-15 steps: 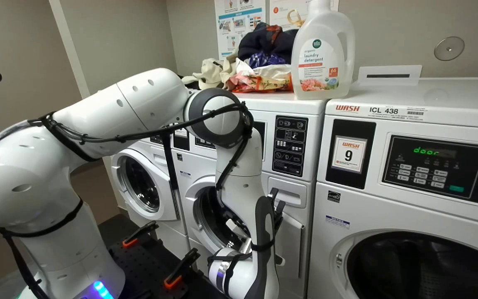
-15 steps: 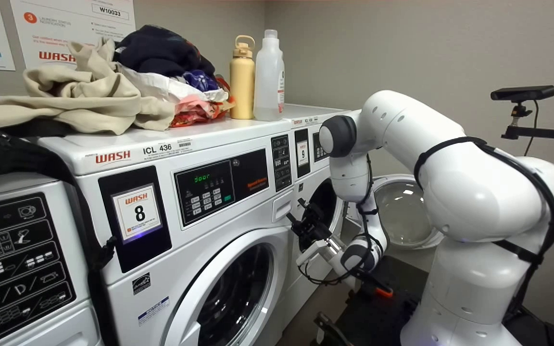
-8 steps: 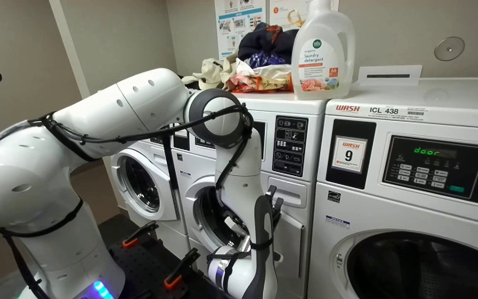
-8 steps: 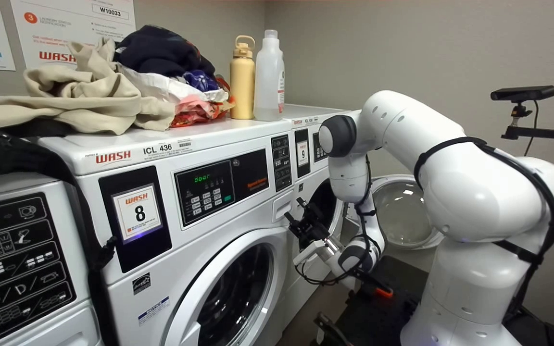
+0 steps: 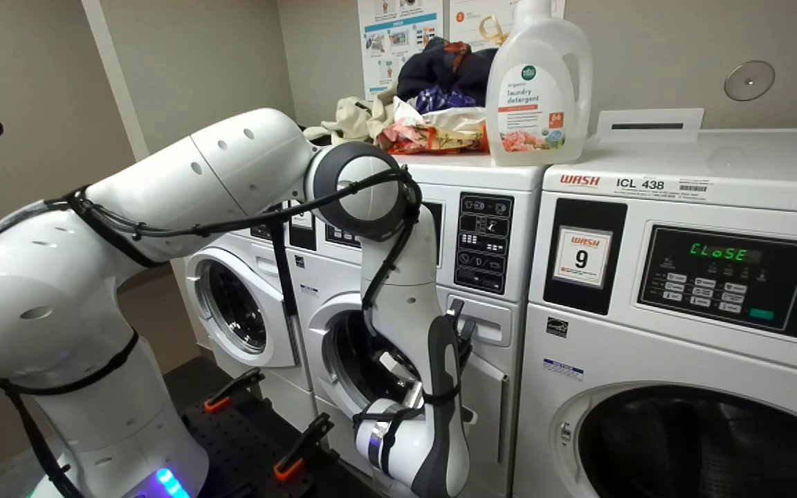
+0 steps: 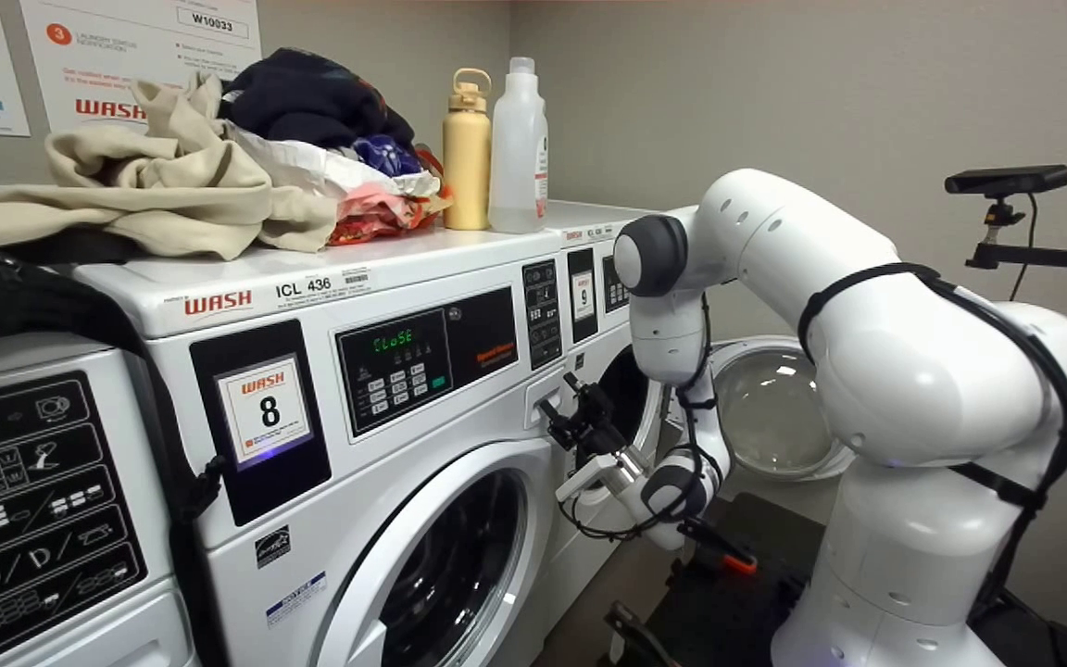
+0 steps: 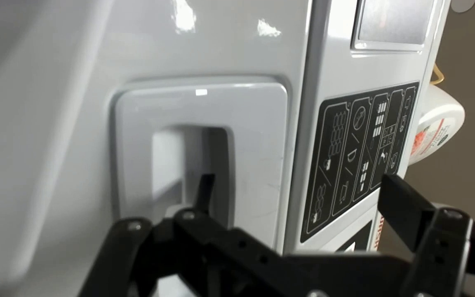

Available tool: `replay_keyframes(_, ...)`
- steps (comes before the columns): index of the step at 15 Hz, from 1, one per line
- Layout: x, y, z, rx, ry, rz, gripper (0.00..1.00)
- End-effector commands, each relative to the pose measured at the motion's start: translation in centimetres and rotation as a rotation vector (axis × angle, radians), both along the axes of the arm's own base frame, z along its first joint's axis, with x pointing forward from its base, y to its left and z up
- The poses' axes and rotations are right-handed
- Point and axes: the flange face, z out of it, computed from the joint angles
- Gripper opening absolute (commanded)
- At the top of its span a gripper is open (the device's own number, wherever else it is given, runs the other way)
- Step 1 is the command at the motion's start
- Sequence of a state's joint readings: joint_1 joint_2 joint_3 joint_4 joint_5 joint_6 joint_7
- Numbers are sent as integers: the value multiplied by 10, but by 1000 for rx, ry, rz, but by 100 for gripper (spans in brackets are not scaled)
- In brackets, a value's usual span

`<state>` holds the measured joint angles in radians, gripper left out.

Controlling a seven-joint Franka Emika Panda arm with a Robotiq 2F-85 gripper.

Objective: Open the object from the washing machine

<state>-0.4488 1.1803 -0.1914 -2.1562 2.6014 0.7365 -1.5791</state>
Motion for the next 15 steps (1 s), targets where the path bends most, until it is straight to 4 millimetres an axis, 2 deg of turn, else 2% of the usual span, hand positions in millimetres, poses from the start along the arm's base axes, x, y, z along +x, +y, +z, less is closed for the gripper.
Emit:
replay_keyframes(1, 13, -3, 13, 9, 1, 9, 100)
replay_keyframes(11, 25, -3, 8, 13, -62, 6, 100)
replay_keyframes(15, 18, -3, 8, 23, -90, -3, 100)
